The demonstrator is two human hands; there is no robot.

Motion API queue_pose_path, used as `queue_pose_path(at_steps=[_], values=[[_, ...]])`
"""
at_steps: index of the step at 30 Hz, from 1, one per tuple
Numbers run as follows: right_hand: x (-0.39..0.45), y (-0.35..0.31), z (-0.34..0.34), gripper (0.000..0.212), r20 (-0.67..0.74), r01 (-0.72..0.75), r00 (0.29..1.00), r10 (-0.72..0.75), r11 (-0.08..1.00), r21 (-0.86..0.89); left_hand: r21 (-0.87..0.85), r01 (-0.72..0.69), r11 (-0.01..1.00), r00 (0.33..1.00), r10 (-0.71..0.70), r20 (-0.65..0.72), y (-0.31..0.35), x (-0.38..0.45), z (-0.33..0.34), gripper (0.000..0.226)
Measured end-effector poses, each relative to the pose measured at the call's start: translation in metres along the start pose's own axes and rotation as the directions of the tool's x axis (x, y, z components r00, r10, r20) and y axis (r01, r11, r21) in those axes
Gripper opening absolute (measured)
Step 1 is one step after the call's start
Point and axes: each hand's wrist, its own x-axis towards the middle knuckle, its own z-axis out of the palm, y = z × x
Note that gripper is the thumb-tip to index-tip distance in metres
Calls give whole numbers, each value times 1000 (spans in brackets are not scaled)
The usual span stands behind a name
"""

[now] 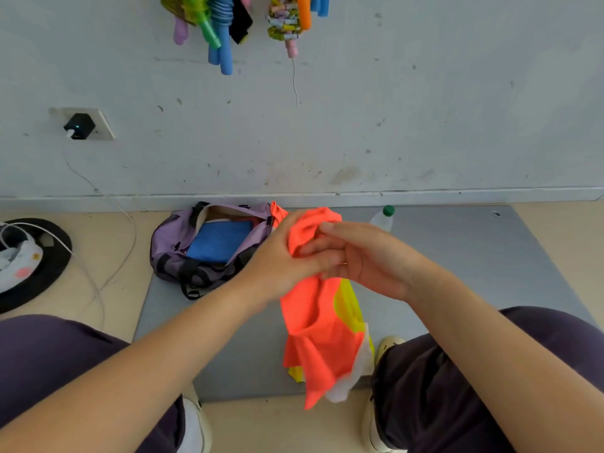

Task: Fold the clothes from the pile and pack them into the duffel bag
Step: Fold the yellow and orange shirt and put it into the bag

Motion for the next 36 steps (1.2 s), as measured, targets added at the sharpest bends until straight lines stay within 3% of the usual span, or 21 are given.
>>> queue_pose_path(at_steps=[2,4,7,10,16,19,22,26,29,32,36], values=[[0,-1,2,20,-55,67,995,-78,983,-171,-64,66,996,992,-72,-100,1,6,-7,32],[1,-1,-1,19,-177,121,967,-182,944,-308,-111,144,983,978,-159,-139,2,11,-14,10],[1,-3,-6,19,-221,126,950,-220,919,-373,-198,224,954,961,-251,-119,2,14,-19,13],[2,2,-2,39,-131,102,977,-166,913,-395,-189,221,957,968,-239,-81,4,13,-22,23],[2,3,-4,58,-164,118,966,-200,905,-408,-140,225,964,972,-214,92,10,15,-36,25],[-2,-1,-5,48,-2,211,969,-249,824,-526,-34,224,974,955,-213,205,15,12,-42,25],[-3,-2,-6,27,50,169,985,-165,865,-473,43,217,975,933,-220,284,15,10,-44,28],[-3,-3,-7,35,-55,164,975,-215,864,-477,31,217,976,931,-217,293,11,10,-46,29],[-1,-5,-9,37,-166,226,940,-296,911,-346,228,157,961,957,-205,207,6,12,-50,19],[0,-9,-14,40,-290,254,904,-313,941,-223,503,129,855,948,-255,191,-1,13,-56,22],[0,-14,-23,37,-387,250,853,-351,924,-288,562,159,812,966,-245,81,-7,14,-62,33]])
